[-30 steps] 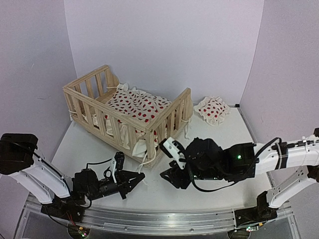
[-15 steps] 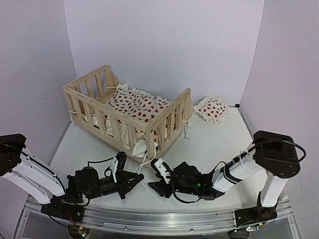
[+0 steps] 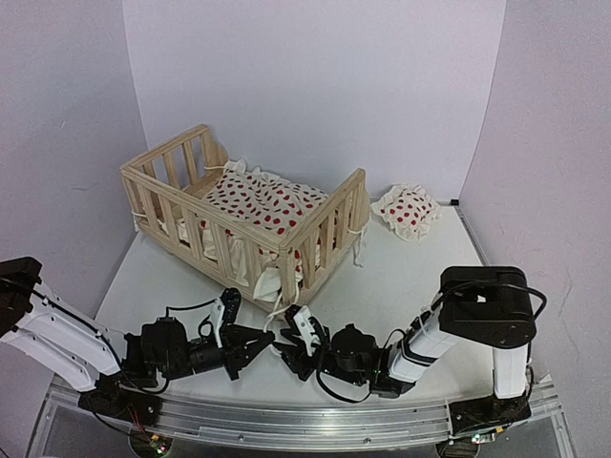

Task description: Set up the pet bed

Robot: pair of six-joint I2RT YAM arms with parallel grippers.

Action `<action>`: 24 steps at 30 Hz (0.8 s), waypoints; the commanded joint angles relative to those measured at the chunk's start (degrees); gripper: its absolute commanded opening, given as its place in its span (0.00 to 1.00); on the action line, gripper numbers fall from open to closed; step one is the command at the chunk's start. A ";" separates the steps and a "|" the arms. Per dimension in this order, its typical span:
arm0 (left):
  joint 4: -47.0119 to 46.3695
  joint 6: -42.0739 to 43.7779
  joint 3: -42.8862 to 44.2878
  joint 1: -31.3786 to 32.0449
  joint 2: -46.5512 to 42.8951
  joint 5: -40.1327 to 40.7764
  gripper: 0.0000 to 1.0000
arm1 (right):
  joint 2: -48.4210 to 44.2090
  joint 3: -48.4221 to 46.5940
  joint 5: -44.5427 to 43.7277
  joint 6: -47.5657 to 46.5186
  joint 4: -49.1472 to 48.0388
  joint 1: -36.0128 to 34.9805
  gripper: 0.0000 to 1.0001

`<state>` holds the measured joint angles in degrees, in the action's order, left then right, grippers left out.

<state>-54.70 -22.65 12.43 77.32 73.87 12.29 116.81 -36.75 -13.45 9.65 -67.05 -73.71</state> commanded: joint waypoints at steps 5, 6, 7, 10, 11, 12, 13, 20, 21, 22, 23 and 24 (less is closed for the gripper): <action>0.32 -0.07 1.65 0.27 -2.70 1.48 0.00 | 2.26 -3.98 -1.68 0.10 -7.51 -0.12 0.40; 0.44 0.04 1.64 0.29 -2.96 1.50 0.00 | 2.01 -3.66 -1.62 0.38 -7.61 -0.16 0.42; 0.52 0.18 1.64 0.27 -3.14 1.58 0.00 | 1.82 -3.33 -1.64 0.49 -7.60 -0.13 0.43; 0.70 0.32 1.64 0.24 -3.53 1.76 0.00 | 2.25 -3.19 -2.08 1.01 -7.73 -0.20 0.43; 0.72 0.40 1.64 0.27 -3.61 1.77 0.00 | 2.62 -3.47 -1.97 1.04 -7.81 -0.14 0.42; 0.80 0.48 1.70 0.29 -3.63 1.70 0.00 | 3.11 -3.75 -1.68 1.27 -7.99 -0.20 0.41; 0.82 0.50 1.72 0.23 -3.64 1.68 0.00 | 3.54 -4.03 -1.26 1.47 -8.22 -0.19 0.41; 0.99 0.51 1.86 0.27 -3.68 1.50 0.00 | 4.84 -5.00 -0.46 2.55 -9.01 -0.15 0.39; 0.95 0.58 1.82 0.22 -3.79 1.57 0.00 | 4.93 -5.26 -0.17 2.50 -8.99 -0.17 0.37; 0.99 0.64 1.81 0.20 -3.81 1.67 0.00 | 5.06 -5.45 -0.14 2.60 -9.00 -0.17 0.35; 1.00 0.68 1.77 0.21 -3.85 1.76 0.00 | 5.24 -5.56 -0.20 2.60 -9.16 -0.17 0.34; 1.06 0.68 1.73 0.27 -3.88 1.84 0.00 | 5.26 -5.65 -0.13 2.53 -9.20 -0.13 0.32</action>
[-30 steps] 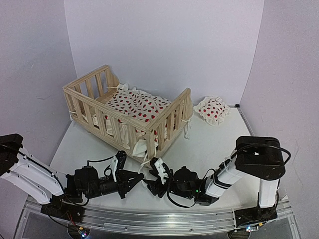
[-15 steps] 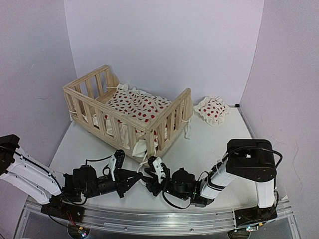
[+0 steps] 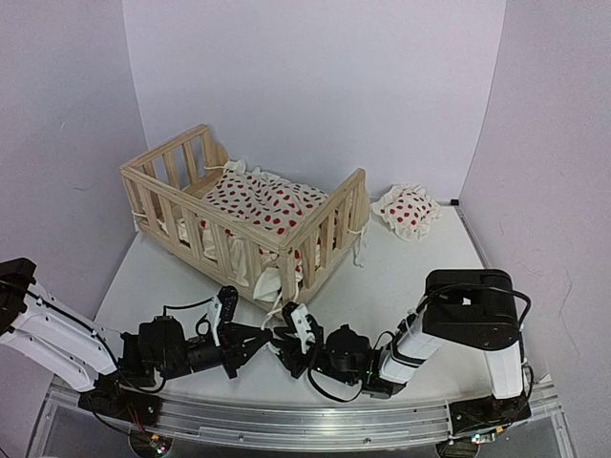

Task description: Set up the pet bed

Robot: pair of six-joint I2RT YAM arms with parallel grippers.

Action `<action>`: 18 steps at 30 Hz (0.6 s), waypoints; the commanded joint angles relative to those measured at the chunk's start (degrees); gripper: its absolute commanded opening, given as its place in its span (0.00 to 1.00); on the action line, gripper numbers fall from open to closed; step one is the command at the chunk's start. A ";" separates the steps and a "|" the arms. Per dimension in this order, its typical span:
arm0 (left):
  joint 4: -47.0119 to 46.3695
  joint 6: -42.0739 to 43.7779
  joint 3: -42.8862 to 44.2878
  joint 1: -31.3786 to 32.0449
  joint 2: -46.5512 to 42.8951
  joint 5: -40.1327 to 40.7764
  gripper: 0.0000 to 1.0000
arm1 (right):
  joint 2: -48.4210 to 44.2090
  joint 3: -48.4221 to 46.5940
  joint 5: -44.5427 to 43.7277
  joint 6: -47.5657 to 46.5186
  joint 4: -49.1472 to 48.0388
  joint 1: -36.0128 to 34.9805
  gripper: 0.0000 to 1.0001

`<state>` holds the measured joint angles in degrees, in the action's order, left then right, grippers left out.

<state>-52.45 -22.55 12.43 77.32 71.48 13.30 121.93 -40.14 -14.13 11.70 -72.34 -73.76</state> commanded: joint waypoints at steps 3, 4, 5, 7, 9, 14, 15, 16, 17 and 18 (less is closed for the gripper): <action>-1.19 0.32 1.57 0.24 -1.69 0.77 0.00 | 0.12 -2.52 0.66 0.64 -4.10 -0.09 0.32; -1.18 0.23 1.55 0.28 -1.73 0.76 0.00 | 0.21 -2.65 0.67 0.75 -4.16 -0.07 0.32; -1.17 0.22 1.51 0.29 -1.82 0.76 0.00 | 0.36 -2.85 0.93 0.84 -4.25 -0.13 0.32; -1.17 0.30 1.44 0.29 -1.94 0.85 0.00 | 0.63 -3.24 1.34 1.09 -4.30 -0.12 0.32; -1.13 0.33 1.46 0.28 -2.07 0.92 0.00 | 0.83 -3.49 1.89 1.34 -4.37 -0.14 0.32; -1.12 0.40 1.55 0.24 -1.95 0.94 0.00 | 0.69 -3.33 1.74 1.06 -4.44 -0.08 0.21; -1.09 0.40 1.55 0.28 -1.96 0.94 0.00 | 0.60 -3.28 1.76 0.97 -4.54 -0.09 0.17; -1.01 0.40 1.55 0.24 -1.96 0.94 0.00 | 0.59 -3.28 1.64 0.95 -4.61 -0.11 0.13; -0.99 0.40 1.47 0.22 -2.01 1.02 0.00 | 0.57 -3.28 1.51 1.06 -4.79 -0.10 0.10; -1.00 0.40 1.42 0.27 -2.11 1.02 0.00 | 0.54 -3.34 1.56 1.12 -4.88 -0.12 0.09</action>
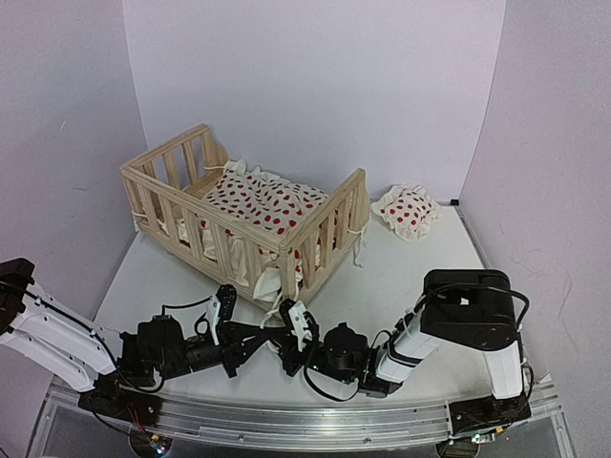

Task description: Set up the pet bed

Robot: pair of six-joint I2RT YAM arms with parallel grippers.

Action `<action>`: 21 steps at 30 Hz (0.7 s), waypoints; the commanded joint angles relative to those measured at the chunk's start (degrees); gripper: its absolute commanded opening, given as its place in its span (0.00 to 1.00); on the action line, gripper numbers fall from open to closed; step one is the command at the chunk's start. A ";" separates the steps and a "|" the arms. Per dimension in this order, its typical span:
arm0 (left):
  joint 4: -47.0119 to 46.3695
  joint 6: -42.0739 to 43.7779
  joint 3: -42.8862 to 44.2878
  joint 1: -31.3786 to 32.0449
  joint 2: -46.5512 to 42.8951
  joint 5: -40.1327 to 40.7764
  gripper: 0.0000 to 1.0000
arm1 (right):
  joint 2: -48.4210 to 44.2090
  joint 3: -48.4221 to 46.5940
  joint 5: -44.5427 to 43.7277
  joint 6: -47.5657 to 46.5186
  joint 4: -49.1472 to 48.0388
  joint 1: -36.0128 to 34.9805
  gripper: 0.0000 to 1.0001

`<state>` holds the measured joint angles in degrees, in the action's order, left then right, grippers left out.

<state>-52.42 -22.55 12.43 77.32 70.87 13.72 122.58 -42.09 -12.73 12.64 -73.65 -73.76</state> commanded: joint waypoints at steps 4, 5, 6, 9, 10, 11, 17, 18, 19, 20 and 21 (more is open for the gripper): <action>-0.94 0.40 1.22 0.28 -1.86 0.72 0.00 | -0.19 -1.62 -0.23 0.12 -3.84 -0.10 0.03; -0.93 0.40 1.20 0.23 -1.92 0.66 0.00 | -0.51 -1.37 -0.62 0.10 -3.87 -0.14 0.00; -0.74 0.22 1.12 0.24 -1.93 0.57 0.00 | -1.07 -0.78 -1.71 0.17 -3.91 -0.10 0.00; 0.93 -1.02 0.85 0.23 -1.29 -0.27 0.00 | -6.58 5.23 -6.18 1.11 -3.64 -0.06 0.00; 1.84 -1.35 0.80 0.31 -0.95 -0.73 0.00 | -9.21 7.86 -6.67 1.82 -2.85 0.11 0.00; 2.61 -1.51 0.76 0.52 -0.61 -1.12 0.00 | -11.92 9.90 -6.01 2.79 -1.12 0.74 0.00; 4.43 -1.05 2.56 1.23 2.56 -3.01 0.00 | -20.95 12.93 3.07 4.64 7.25 4.18 0.00; 4.70 -0.95 3.15 1.32 3.07 -3.72 0.00 | -21.41 12.68 3.70 4.62 7.88 4.60 0.00; 4.83 -1.00 3.75 1.41 3.50 -4.36 0.00 | -21.77 12.43 4.63 4.99 8.20 5.18 0.00; 4.92 -1.01 4.11 1.63 3.95 -4.67 0.00 | -21.89 12.13 5.80 5.26 8.29 5.74 0.00; 5.09 -1.15 4.40 1.76 4.27 -4.66 0.00 | -21.94 11.71 6.80 5.55 8.69 6.29 0.00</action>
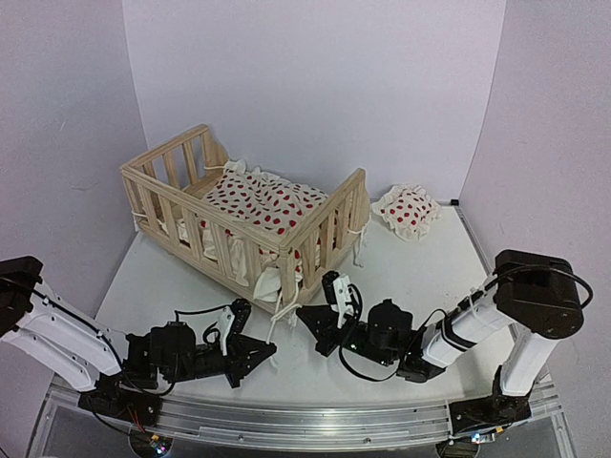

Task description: Set up the pet bed

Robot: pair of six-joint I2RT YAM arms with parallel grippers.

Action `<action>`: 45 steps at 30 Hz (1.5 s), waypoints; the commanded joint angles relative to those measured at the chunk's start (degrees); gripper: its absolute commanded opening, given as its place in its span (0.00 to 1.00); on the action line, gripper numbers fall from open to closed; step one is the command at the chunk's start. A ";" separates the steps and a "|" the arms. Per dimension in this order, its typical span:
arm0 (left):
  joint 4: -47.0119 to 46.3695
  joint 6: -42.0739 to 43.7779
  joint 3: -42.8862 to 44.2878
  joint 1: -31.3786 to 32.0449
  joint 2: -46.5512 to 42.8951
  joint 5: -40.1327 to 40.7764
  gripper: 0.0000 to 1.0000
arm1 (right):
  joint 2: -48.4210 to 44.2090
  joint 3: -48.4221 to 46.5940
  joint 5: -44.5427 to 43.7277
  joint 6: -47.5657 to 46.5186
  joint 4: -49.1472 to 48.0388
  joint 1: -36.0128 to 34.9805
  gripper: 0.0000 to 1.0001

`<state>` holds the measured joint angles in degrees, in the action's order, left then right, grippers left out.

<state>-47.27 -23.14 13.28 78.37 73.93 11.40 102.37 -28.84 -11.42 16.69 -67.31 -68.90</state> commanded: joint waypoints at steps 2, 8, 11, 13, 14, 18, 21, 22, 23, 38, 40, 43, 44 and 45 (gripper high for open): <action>0.25 -0.81 3.51 0.69 1.49 -2.01 0.00 | -1.73 -2.46 6.73 2.17 3.55 2.59 0.00; 9.02 -0.75 5.85 0.71 0.62 1.37 0.12 | -1.17 -4.51 11.00 1.26 4.11 3.82 0.00; 12.09 -1.46 5.76 0.69 -1.88 2.26 0.27 | -1.51 -5.15 13.18 1.18 4.31 4.48 0.00; 13.82 -1.91 4.70 0.73 -4.86 2.50 0.37 | -1.79 -5.99 13.36 1.30 5.92 4.77 0.00; 15.32 -1.95 4.51 0.72 -6.67 2.53 0.41 | -1.88 -6.37 13.35 1.26 6.75 4.82 0.00; 25.95 -1.55 7.13 0.71 -13.31 3.89 0.50 | -2.08 -6.52 13.66 0.48 7.28 5.00 0.00; 33.55 -3.41 10.09 0.73 -16.82 7.21 0.52 | -2.23 -6.88 14.75 -1.03 7.20 5.17 0.00; 35.29 -3.45 11.30 0.60 -17.17 8.23 0.52 | -2.32 -7.13 14.88 -1.29 7.27 5.23 0.00; 36.56 -3.06 12.71 0.39 -17.20 9.07 0.52 | -2.45 -7.40 15.24 -1.66 7.20 5.27 0.00; 34.29 18.08 19.98 -10.42 -12.29 -1.13 0.32 | -5.90 -8.54 22.59 -5.68 6.75 5.27 0.00; 33.69 20.12 20.28 -10.43 -11.79 -3.15 0.33 | -6.54 -8.64 21.97 -4.72 6.99 5.23 0.00; 32.97 22.29 20.57 -10.47 -10.12 -3.23 0.38 | -6.11 -8.68 20.57 -5.53 7.10 5.27 0.00; 32.90 22.95 20.78 -10.43 -9.43 -3.08 0.39 | -5.97 -8.61 20.54 -5.67 7.10 5.27 0.00; 32.67 24.64 20.86 -10.47 -8.78 -3.27 0.39 | -5.88 -8.72 20.60 -5.77 7.10 5.27 0.00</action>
<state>-11.00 -4.86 32.97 68.07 63.02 10.24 98.10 -35.53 8.99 11.79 -57.95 -63.42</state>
